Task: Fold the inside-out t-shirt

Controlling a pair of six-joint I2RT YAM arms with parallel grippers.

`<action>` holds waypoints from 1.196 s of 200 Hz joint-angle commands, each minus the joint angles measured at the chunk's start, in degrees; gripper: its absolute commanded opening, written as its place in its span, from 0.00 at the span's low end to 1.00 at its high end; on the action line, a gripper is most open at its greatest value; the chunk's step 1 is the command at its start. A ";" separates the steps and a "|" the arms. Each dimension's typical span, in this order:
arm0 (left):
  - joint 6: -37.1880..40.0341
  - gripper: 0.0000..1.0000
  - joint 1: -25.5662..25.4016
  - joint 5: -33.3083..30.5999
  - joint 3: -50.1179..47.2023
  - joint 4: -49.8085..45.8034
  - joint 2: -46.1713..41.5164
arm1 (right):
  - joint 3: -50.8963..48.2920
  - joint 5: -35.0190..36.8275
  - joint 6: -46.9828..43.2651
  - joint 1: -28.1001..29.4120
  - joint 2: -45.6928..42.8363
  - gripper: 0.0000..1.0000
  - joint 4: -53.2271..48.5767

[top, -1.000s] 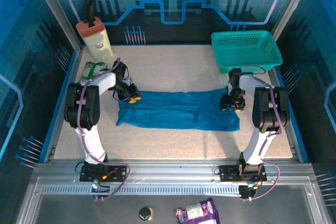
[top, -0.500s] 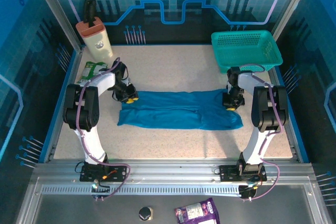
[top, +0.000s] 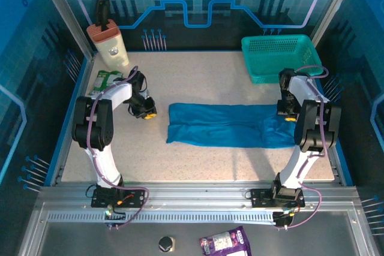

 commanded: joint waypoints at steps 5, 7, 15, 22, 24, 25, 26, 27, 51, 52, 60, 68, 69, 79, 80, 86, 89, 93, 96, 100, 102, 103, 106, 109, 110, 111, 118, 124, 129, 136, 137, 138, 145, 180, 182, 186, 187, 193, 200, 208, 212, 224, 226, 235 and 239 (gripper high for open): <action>-0.26 0.10 -1.70 4.50 -1.25 0.72 -2.00 | 5.39 -7.74 4.15 7.37 -4.71 0.00 -8.10; -0.42 0.10 -1.90 4.66 -1.47 0.93 -1.99 | 5.67 -8.76 4.13 7.97 -4.72 0.00 -8.23; -0.67 0.08 -2.96 5.36 -2.32 1.77 -1.66 | 6.58 -12.07 4.93 10.40 -4.85 0.00 -8.77; -0.96 0.07 -3.80 5.89 -2.95 2.58 -1.25 | 7.55 -14.47 6.03 12.96 -4.82 0.00 -9.37; -1.12 0.07 -4.05 6.08 -3.17 2.85 -1.05 | 7.77 -15.18 6.34 13.71 -4.82 0.00 -9.47; -1.16 0.07 -4.15 6.16 -3.30 3.00 -0.99 | 7.89 -15.52 6.46 13.90 -4.82 0.00 -9.50; -1.22 0.06 -4.24 6.29 -3.42 3.11 -0.91 | 8.04 -15.87 6.65 14.34 -4.81 0.00 -9.52; -1.25 0.06 -4.38 6.35 -3.47 3.17 -0.83 | 8.16 -16.17 6.75 14.78 -4.77 0.00 -9.57; -2.38 0.02 -6.21 7.86 -5.25 5.91 1.00 | 13.02 -23.34 11.39 23.75 -2.92 0.00 -9.36; -2.36 0.02 -6.29 7.84 -5.36 6.07 1.05 | 13.33 -23.60 11.58 24.15 -2.77 0.00 -9.27; -2.67 0.02 -6.68 7.17 -5.93 6.60 1.25 | 15.68 -25.49 13.09 27.22 -1.39 0.00 -8.88; -2.73 0.01 -7.05 6.16 -5.99 6.67 1.65 | 18.48 -27.02 14.54 30.18 0.40 0.00 -8.68; -2.71 0.01 -7.10 6.07 -6.04 6.66 1.72 | 18.78 -27.29 14.69 30.48 0.60 0.00 -8.58; -2.62 0.00 -7.28 5.73 -6.21 6.70 2.26 | 22.54 -29.03 16.30 33.80 3.20 0.00 -8.27; -2.65 0.00 -7.30 5.77 -6.27 6.72 2.29 | 22.92 -29.17 16.45 34.09 3.50 0.00 -8.28; -2.60 0.00 -7.33 5.95 -6.56 7.16 2.43 | 25.27 -29.92 17.28 35.81 5.29 0.00 -8.15; -2.65 0.00 -7.33 6.05 -6.74 7.38 2.49 | 26.44 -30.23 17.64 36.74 6.20 0.00 -8.01; -2.69 0.00 -7.33 5.98 -7.00 7.69 2.52 | 27.87 -30.77 17.95 37.82 7.28 0.00 -7.87; -2.71 0.00 -7.33 6.05 -7.21 7.79 2.59 | 29.16 -31.16 18.08 38.54 8.39 0.00 -7.86; -2.62 0.00 -7.33 5.98 -7.37 7.97 2.59 | 30.79 -31.81 18.38 39.36 9.78 0.00 -7.94; -2.61 0.00 -7.35 5.98 -7.46 8.04 2.63 | 31.59 -32.07 18.47 39.87 10.48 0.00 -7.99; -2.65 0.00 -7.34 5.97 -7.52 8.05 2.70 | 32.02 -32.18 18.50 40.07 10.66 0.00 -8.06; -2.59 0.00 -7.33 5.93 -7.65 8.17 2.68 | 33.14 -32.49 18.65 40.70 11.77 0.00 -8.16; -2.46 0.00 -7.33 5.92 -7.77 8.20 2.68 | 34.34 -32.80 18.75 41.27 12.99 0.00 -8.27; -2.44 0.00 -7.33 5.91 -7.80 8.18 2.68 | 34.75 -32.90 18.77 41.43 13.36 0.00 -8.29; -2.44 0.00 -7.33 5.90 -7.82 8.17 2.68 | 35.14 -33.04 18.83 41.60 13.68 0.00 -8.38; -2.30 0.00 -7.33 5.81 -8.05 8.24 2.70 | 37.76 -33.64 18.95 42.72 16.11 0.00 -8.79; -2.25 0.00 -7.33 5.88 -8.17 8.42 2.68 | 39.96 -34.31 18.89 43.52 18.21 0.00 -8.94; -2.21 0.00 -7.33 5.94 -8.36 8.65 2.68 | 41.67 -34.92 18.89 44.13 19.80 0.00 -9.23; -2.25 0.00 -7.33 6.05 -8.56 8.83 2.68 | 44.22 -35.99 18.76 44.89 22.13 0.00 -9.78; -2.25 0.00 -7.33 6.06 -8.64 8.84 2.68 | 44.57 -36.16 18.73 44.95 22.45 0.00 -9.88; -2.25 0.00 -7.33 6.06 -8.63 8.90 2.68 | 44.75 -36.25 18.72 44.90 22.75 0.00 -9.97; -2.24 0.00 -7.33 6.08 -8.78 9.03 2.68 | 47.04 -36.95 18.59 45.59 24.55 0.00 -10.31; -2.26 0.00 -7.33 6.24 -9.79 9.95 2.76 | 51.65 -40.00 18.45 47.20 29.11 0.00 -9.97; -2.30 0.00 -7.33 6.24 -9.84 10.03 2.76 | 51.73 -40.31 18.45 47.26 29.19 0.00 -9.90; -2.26 0.00 -7.33 6.07 -9.86 10.00 2.77 | 51.88 -40.92 18.40 47.29 29.24 0.00 -9.70; -2.26 0.00 -7.33 6.02 -9.90 9.96 2.77 | 51.92 -41.05 18.42 47.34 29.26 0.00 -9.66; -2.25 0.00 -7.33 5.59 -9.94 9.86 2.72 | 52.25 -41.57 18.45 47.38 29.15 0.00 -9.71; -2.13 0.00 -7.33 5.10 -10.04 9.75 2.51 | 52.31 -41.76 18.44 47.45 28.67 0.00 -9.55; -2.00 0.00 -7.32 4.60 -10.20 9.63 2.39 | 52.10 -41.92 18.45 47.56 28.24 0.00 -9.42; -1.95 0.00 -7.33 4.30 -10.14 9.50 2.33 | 51.78 -42.19 18.45 47.55 28.23 0.00 -9.17; -1.76 0.00 -7.33 4.04 -10.17 9.38 2.33 | 50.41 -43.53 18.71 47.57 25.21 0.00 -7.88; -1.78 0.00 -7.33 4.04 -10.16 9.38 2.33 | 50.17 -43.79 18.71 47.57 24.95 0.00 -7.69; -1.79 0.00 -7.33 4.13 -10.04 9.39 2.58 | 49.61 -44.57 18.94 47.65 23.86 0.00 -7.03; -1.75 0.00 -7.33 4.13 -9.97 9.39 2.59 | 49.29 -44.71 19.06 47.64 23.58 0.00 -6.84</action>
